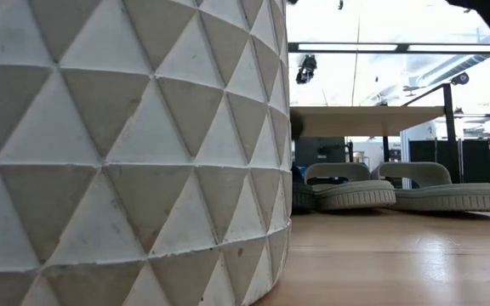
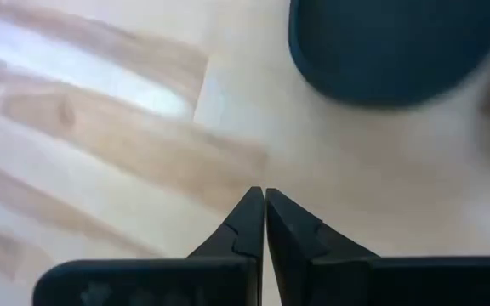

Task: Pick and place slides into the shelf
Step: Adjust the black and gray slides under the shelf

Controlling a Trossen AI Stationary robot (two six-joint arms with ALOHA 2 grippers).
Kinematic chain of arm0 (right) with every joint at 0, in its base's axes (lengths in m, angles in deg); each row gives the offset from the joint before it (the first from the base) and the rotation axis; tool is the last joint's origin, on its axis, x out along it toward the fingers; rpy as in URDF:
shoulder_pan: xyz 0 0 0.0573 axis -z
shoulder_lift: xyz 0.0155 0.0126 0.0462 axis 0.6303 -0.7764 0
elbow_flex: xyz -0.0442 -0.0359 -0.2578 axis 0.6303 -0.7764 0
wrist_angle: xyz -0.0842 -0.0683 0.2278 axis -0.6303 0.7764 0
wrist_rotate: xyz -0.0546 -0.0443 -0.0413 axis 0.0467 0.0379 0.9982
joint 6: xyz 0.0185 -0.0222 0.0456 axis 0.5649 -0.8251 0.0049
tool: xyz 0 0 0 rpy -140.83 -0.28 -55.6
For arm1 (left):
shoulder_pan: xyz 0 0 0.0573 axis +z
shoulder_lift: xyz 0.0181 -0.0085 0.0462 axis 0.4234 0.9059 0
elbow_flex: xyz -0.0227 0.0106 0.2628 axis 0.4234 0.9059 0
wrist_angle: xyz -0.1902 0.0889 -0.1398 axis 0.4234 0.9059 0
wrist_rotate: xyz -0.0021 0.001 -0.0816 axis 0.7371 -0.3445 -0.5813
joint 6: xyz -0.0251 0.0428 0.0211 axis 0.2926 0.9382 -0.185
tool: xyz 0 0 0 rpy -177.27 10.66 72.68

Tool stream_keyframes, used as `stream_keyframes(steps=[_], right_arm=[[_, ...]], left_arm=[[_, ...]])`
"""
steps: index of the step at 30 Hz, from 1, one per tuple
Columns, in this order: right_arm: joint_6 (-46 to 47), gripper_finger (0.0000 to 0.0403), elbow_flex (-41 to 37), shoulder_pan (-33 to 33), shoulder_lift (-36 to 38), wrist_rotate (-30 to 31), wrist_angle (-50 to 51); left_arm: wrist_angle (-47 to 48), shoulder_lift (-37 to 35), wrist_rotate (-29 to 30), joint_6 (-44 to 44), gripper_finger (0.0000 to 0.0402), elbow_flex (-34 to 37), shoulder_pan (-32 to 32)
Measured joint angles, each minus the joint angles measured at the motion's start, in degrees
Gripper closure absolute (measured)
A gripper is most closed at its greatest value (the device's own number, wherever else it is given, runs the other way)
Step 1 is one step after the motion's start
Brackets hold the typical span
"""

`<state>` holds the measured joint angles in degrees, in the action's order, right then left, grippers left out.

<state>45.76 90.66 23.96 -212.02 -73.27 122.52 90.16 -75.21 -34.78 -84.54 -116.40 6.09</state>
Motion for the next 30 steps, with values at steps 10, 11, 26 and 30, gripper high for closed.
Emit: stream_keyframes(steps=[10,11,26,30], right_arm=[[10.3,0.0394,1.6,-2.9,0.5,1.0,15.8],[11.0,0.0394,1.3,-2.9,0.5,1.1,16.2],[16.7,0.0394,-1.3,-2.1,0.4,3.0,23.2],[17.0,0.0394,-3.1,-1.7,0.4,3.0,22.0]], left_arm=[[0.0,0.0,0.1,0.0,0.0252,0.1,0.0],[0.0,0.0,0.1,0.0,0.0252,0.1,0.0],[0.0,0.0,0.2,0.0,0.0252,0.2,0.0],[0.0,0.0,0.2,0.0,0.0252,0.2,0.0]])
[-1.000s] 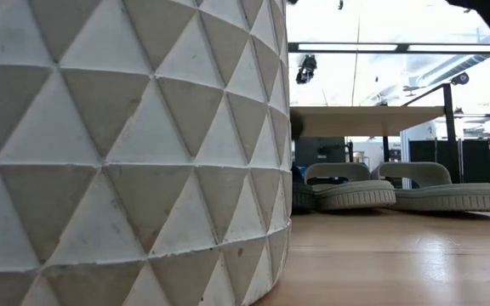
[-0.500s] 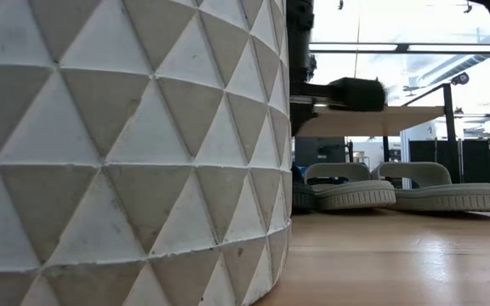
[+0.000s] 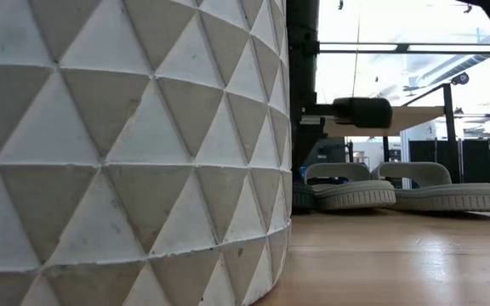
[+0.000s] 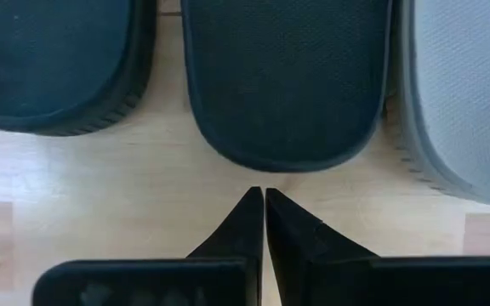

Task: Pick and place slides into the shelf
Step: Adjust the black and gray slides under the shelf

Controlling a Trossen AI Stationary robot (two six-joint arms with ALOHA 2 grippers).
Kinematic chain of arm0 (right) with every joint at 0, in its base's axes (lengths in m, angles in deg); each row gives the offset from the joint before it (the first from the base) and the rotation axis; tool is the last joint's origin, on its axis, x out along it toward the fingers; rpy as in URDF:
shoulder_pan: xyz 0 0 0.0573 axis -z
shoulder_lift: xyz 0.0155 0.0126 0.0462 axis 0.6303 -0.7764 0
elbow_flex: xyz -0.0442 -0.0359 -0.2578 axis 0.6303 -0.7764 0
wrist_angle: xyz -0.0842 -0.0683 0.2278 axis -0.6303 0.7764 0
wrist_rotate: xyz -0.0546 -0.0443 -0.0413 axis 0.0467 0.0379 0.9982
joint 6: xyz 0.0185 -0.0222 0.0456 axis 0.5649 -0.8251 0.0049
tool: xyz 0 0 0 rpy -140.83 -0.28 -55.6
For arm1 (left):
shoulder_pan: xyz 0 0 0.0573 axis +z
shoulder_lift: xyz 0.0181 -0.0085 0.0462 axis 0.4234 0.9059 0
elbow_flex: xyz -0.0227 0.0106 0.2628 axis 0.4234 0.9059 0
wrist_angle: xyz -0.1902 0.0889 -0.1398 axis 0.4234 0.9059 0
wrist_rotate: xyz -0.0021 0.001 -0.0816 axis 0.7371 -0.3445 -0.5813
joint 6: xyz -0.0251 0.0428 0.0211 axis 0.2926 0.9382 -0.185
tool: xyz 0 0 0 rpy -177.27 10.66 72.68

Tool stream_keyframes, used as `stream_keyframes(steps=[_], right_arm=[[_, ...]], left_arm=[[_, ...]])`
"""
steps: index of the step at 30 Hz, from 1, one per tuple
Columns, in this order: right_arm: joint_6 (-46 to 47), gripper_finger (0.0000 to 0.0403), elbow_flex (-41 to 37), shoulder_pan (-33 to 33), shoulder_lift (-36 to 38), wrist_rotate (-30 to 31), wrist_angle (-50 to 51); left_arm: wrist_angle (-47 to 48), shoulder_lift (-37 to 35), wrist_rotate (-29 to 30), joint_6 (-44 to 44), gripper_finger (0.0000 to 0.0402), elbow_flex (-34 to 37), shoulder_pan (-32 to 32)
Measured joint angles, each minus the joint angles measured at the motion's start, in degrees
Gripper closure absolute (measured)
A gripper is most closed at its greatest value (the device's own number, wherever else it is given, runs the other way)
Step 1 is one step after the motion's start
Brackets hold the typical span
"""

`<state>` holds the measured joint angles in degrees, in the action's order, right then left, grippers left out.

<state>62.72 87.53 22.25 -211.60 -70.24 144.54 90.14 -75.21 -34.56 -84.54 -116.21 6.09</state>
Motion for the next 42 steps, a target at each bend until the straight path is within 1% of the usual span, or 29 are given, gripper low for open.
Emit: stream_keyframes(steps=[6,12,16,19,22,25,29,31,35,37,39,42], right_arm=[[-2.6,0.0394,-1.8,1.2,0.0,0.1,0.1],[-5.5,0.0394,-1.3,3.2,0.0,3.9,0.0],[-8.6,0.0394,-0.2,3.9,0.0,3.5,-0.4],[-8.8,0.0394,0.7,3.2,0.0,2.2,-0.7],[-5.4,0.0394,1.4,0.9,0.0,0.7,-0.8],[0.9,0.0394,1.4,-2.1,0.5,-0.3,-0.2],[13.4,0.0394,1.4,-6.3,1.5,-1.5,6.0],[17.8,0.0394,1.4,-8.0,1.8,-1.7,8.7],[19.5,0.0394,0.5,-8.6,2.5,-4.1,11.2],[22.4,0.0394,-0.8,-8.4,2.9,-4.9,13.8],[24.3,0.0394,-3.0,-8.2,3.8,-4.8,14.5],[24.3,0.0394,-7.2,-7.8,6.5,-4.8,14.0]], left_arm=[[0.0,0.0,0.0,0.0,0.0252,0.0,0.0],[0.0,0.0,0.0,0.0,0.0252,0.0,0.0],[0.0,0.0,0.0,0.0,0.0252,0.0,0.0],[0.0,0.0,0.0,0.0,0.0252,0.0,0.0],[0.0,0.0,0.0,0.0,0.0252,0.0,0.0],[0.0,0.0,0.0,0.0,0.0252,0.0,0.0],[0.0,0.0,0.0,0.0,0.0252,0.0,0.0],[0.0,0.0,0.0,0.0,0.0252,0.0,0.0],[0.0,0.0,0.0,0.0,0.0252,0.0,0.0],[0.0,0.0,0.0,0.0,0.0252,0.0,0.0],[0.0,0.0,0.0,-0.1,0.0252,0.0,0.0],[0.0,0.0,0.0,-0.2,0.0252,0.0,0.0]])
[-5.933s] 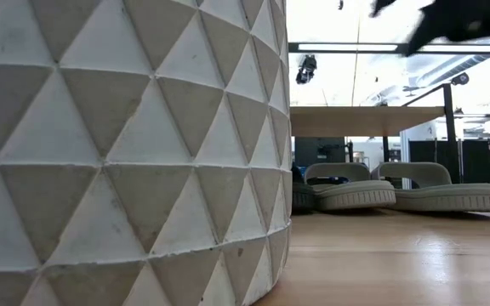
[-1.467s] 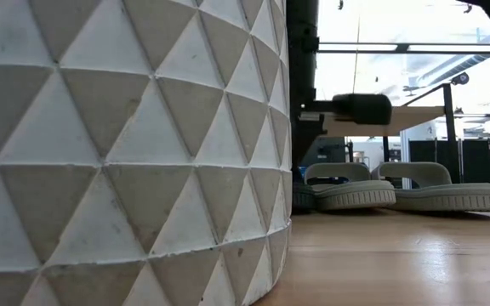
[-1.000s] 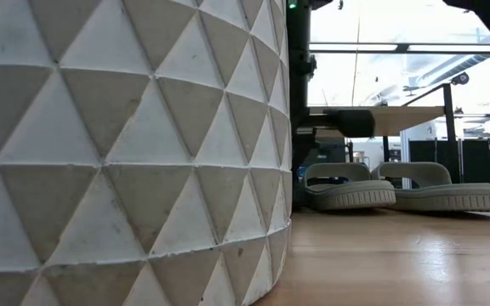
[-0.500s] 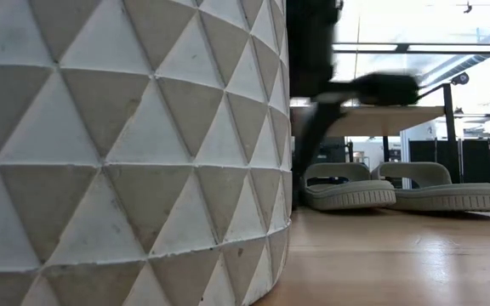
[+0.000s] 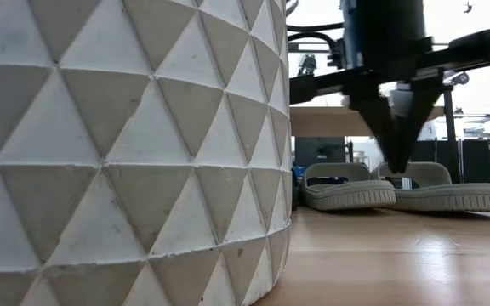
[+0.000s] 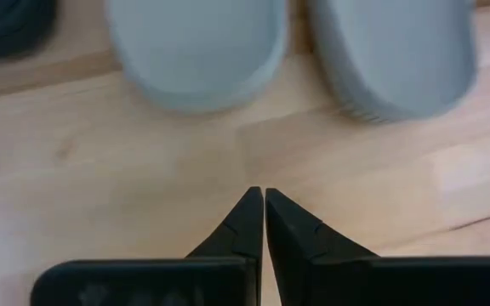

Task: Pick and place slides into the shelf
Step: Adjust the black and gray slides under the shelf

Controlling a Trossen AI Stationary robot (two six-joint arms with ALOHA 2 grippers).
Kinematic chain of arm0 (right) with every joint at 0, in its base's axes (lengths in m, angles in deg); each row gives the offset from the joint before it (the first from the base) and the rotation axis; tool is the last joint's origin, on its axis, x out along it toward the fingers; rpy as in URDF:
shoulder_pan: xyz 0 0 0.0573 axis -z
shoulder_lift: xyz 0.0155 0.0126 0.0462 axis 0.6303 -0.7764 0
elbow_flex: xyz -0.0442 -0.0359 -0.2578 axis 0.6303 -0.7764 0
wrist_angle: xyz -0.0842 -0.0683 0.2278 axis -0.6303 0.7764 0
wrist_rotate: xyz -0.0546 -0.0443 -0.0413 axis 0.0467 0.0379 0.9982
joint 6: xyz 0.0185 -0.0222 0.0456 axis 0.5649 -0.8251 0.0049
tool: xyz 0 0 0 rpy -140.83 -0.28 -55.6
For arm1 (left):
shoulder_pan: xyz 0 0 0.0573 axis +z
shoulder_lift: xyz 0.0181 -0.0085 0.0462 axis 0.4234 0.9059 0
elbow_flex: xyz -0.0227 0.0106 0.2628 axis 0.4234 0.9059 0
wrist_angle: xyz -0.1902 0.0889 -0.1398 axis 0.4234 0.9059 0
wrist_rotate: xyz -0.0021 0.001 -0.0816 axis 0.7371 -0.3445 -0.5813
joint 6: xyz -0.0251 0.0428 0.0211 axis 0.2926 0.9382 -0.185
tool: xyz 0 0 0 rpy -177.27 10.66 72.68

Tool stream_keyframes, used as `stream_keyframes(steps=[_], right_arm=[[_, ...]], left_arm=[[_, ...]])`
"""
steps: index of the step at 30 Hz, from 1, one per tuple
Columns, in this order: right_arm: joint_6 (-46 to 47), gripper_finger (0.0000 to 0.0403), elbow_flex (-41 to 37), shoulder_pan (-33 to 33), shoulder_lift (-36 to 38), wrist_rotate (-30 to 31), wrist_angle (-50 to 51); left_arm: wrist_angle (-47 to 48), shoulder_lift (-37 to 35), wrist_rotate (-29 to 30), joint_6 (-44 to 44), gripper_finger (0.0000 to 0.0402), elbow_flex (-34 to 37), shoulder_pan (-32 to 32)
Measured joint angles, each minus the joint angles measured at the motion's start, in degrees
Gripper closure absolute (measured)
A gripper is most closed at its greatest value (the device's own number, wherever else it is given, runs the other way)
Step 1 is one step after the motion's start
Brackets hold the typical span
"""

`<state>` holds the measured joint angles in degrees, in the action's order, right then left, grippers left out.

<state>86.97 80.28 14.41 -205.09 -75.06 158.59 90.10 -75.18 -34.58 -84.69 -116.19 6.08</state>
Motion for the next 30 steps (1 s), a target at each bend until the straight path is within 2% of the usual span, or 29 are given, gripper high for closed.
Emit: stream_keyframes(steps=[3,7,12,19,30], right_arm=[[0.0,0.0394,-6.5,0.4,4.3,0.0,-4.9],[-0.1,0.0394,-16.7,0.7,11.5,0.4,-16.5],[-1.3,0.0394,-25.7,0.7,19.3,1.5,-27.4],[-3.6,0.0394,-35.1,0.7,23.3,-0.2,-41.2],[-4.3,0.0394,-36.0,0.8,23.1,1.8,-38.9]], left_arm=[[0.0,0.0,0.0,-0.1,0.0252,0.0,0.0],[0.0,0.0,0.0,-0.1,0.0252,0.0,0.0],[0.0,0.9,0.0,-0.1,0.0252,0.0,0.0],[0.0,4.1,0.0,-0.1,0.0252,0.0,0.0],[-0.2,6.8,0.0,-2.9,0.0252,0.0,0.0]])
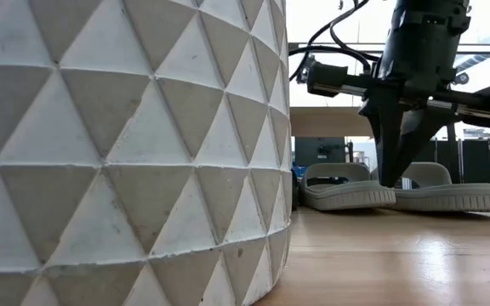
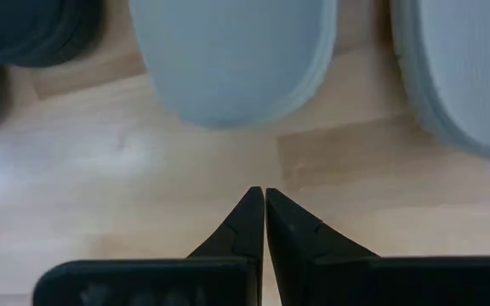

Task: Pick and place slides into the shelf
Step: Adjust the black and gray slides under the shelf

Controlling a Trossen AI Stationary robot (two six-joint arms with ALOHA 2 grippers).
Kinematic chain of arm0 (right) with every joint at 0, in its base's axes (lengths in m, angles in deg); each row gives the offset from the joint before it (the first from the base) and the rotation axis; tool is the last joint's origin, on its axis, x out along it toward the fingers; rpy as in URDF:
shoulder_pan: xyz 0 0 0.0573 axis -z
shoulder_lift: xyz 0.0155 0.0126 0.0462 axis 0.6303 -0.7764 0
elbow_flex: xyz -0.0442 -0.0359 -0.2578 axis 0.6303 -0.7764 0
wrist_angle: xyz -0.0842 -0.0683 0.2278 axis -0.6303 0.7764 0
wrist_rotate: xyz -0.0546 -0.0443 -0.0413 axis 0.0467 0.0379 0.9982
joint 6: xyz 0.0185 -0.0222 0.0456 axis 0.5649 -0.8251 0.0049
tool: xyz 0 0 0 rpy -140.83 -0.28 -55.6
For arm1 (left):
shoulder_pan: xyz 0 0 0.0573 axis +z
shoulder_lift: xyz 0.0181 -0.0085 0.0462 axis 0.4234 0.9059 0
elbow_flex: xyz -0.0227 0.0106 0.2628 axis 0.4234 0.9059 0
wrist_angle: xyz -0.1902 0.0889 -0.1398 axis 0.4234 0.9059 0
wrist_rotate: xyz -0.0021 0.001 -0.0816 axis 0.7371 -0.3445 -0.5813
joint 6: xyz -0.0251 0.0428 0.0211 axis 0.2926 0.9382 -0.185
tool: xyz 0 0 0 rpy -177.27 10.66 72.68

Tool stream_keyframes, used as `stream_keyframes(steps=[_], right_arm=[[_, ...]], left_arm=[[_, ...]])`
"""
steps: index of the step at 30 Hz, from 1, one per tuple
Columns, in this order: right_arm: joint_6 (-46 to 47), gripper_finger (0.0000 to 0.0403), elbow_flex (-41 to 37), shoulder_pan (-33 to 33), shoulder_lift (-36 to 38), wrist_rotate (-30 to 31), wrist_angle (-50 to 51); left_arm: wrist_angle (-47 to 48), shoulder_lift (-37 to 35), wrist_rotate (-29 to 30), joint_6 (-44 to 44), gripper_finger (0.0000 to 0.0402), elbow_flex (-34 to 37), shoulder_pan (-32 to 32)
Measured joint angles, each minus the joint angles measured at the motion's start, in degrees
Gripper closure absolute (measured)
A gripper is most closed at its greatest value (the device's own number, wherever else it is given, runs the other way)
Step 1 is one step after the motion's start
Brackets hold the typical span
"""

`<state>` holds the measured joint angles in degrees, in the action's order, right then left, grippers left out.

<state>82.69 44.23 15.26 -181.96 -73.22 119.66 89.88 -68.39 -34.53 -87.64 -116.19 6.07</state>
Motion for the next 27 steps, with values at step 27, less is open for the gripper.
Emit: stream_keyframes(steps=[27], right_arm=[[-11.6,0.0394,-1.7,6.7,0.0,4.1,-0.5]], left_arm=[[-0.3,-0.4,0.0,0.0,0.0252,0.0,0.0]])
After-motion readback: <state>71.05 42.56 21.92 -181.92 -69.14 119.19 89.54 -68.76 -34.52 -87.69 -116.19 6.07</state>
